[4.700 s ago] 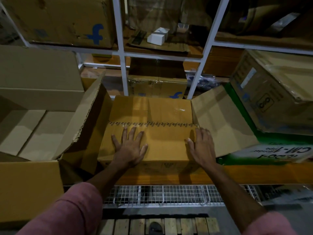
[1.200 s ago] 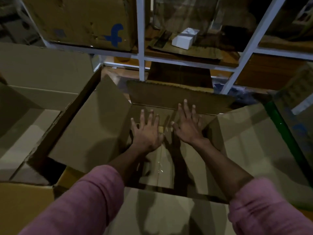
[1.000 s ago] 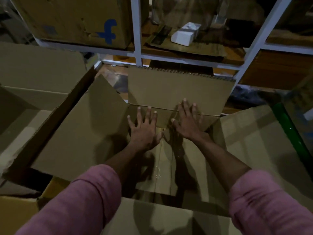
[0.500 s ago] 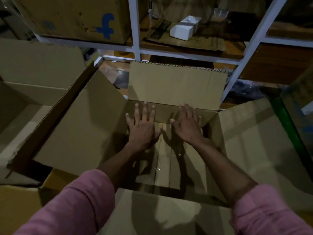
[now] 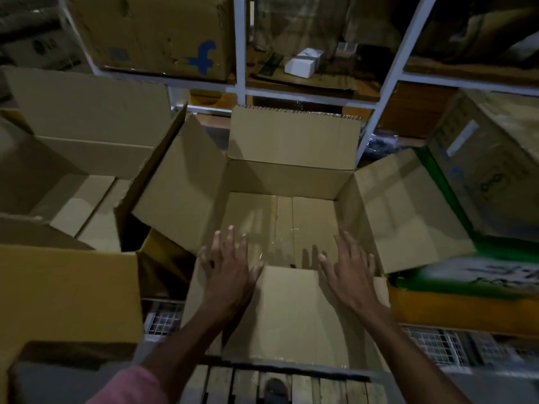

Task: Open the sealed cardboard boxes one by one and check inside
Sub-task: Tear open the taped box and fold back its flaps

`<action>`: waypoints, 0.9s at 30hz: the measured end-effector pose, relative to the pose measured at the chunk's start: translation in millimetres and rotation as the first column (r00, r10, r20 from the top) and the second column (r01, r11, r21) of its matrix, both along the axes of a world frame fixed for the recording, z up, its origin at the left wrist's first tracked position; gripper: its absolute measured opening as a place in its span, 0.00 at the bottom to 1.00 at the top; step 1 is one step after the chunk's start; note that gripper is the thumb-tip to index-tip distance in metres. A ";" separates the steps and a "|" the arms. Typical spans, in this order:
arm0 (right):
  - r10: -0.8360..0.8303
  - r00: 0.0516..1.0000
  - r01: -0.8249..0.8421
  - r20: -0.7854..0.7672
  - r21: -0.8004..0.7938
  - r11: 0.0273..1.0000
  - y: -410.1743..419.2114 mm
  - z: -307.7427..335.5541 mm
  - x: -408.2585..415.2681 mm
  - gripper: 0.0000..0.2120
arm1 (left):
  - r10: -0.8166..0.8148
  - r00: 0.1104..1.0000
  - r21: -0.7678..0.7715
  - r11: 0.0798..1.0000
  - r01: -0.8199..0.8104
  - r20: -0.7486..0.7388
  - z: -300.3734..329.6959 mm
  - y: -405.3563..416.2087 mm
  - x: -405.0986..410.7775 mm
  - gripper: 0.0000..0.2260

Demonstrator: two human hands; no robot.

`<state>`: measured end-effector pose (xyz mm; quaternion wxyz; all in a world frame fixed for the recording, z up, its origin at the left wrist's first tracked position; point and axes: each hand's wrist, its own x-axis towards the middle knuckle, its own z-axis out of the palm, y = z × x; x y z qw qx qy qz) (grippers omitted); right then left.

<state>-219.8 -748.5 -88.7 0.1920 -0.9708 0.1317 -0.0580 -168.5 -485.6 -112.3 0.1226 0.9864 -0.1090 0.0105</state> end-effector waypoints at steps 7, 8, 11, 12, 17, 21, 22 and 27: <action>-0.160 0.987 0.156 -0.021 -0.133 0.979 -8.1 -16.4 -75.8 0.36 | 0.086 0.995 0.095 0.992 -0.082 -0.041 5.6 27.3 -38.6 0.36; -0.191 0.980 0.182 -0.051 -0.142 0.973 -11.9 -15.7 -78.9 0.38 | 0.090 0.995 0.108 0.991 -0.084 -0.046 9.0 29.5 -37.2 0.38; -0.176 0.972 0.167 -0.158 -0.070 0.983 -29.1 -16.7 -79.0 0.43 | 0.129 0.986 0.092 0.989 -0.119 -0.108 15.7 30.3 -27.4 0.41; -0.124 0.976 0.126 -0.177 0.000 0.992 -35.0 -17.9 -76.6 0.45 | 0.127 0.980 0.056 0.991 -0.120 -0.153 15.7 30.6 -24.2 0.41; 0.043 0.985 -0.014 -0.167 0.169 0.985 -52.5 -24.7 -55.6 0.49 | 0.043 0.980 -0.089 0.994 -0.061 -0.194 6.7 35.5 -6.4 0.35; 0.013 0.996 0.002 -0.086 0.174 0.985 -55.3 -33.7 -38.9 0.43 | 0.036 0.991 -0.136 0.989 -0.054 -0.132 0.7 34.6 -3.0 0.32; -0.005 0.998 0.016 -0.063 0.176 0.984 -54.4 -33.4 -36.9 0.41 | 0.038 0.993 -0.138 0.989 -0.053 -0.108 -1.3 34.3 -3.8 0.30; -0.030 0.990 0.023 0.139 0.050 0.999 -52.4 -19.1 -36.0 0.31 | 0.018 0.999 -0.203 0.979 -0.011 0.034 -1.7 36.7 -8.3 0.25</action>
